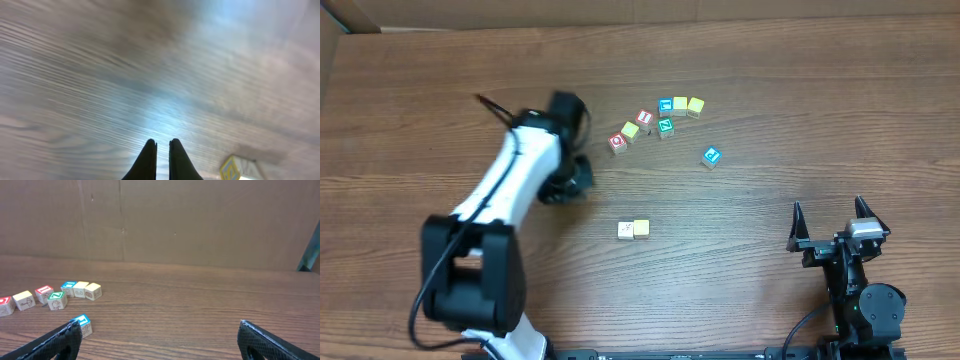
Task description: Flip 4 blocks
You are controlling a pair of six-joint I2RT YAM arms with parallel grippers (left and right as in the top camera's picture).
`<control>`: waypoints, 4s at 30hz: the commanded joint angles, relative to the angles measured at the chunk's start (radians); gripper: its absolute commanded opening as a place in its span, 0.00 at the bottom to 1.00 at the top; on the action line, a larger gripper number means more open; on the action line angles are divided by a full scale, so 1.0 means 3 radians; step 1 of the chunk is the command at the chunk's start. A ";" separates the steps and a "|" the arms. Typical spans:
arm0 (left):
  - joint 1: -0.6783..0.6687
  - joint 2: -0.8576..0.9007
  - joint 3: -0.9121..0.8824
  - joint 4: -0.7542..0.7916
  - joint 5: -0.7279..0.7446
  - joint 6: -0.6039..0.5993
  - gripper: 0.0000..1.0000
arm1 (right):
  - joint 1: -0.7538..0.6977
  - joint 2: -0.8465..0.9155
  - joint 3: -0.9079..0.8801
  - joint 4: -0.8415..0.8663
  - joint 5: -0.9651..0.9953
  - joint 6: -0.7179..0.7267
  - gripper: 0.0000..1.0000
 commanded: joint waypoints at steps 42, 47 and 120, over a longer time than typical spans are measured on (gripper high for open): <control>0.1813 -0.0367 0.0520 -0.0116 -0.0114 -0.0080 1.00 | -0.0018 -0.0027 -0.0034 0.0020 -0.0008 -0.0003 1.00; 0.1813 -0.0367 0.0520 -0.0116 -0.0114 -0.0080 1.00 | -0.0018 -0.0027 -0.0034 0.0020 -0.0008 -0.0001 1.00; 0.1815 -0.0367 0.0520 -0.0116 -0.0114 -0.0080 1.00 | 0.0380 0.5648 0.4612 -0.3152 -0.0796 0.1048 0.72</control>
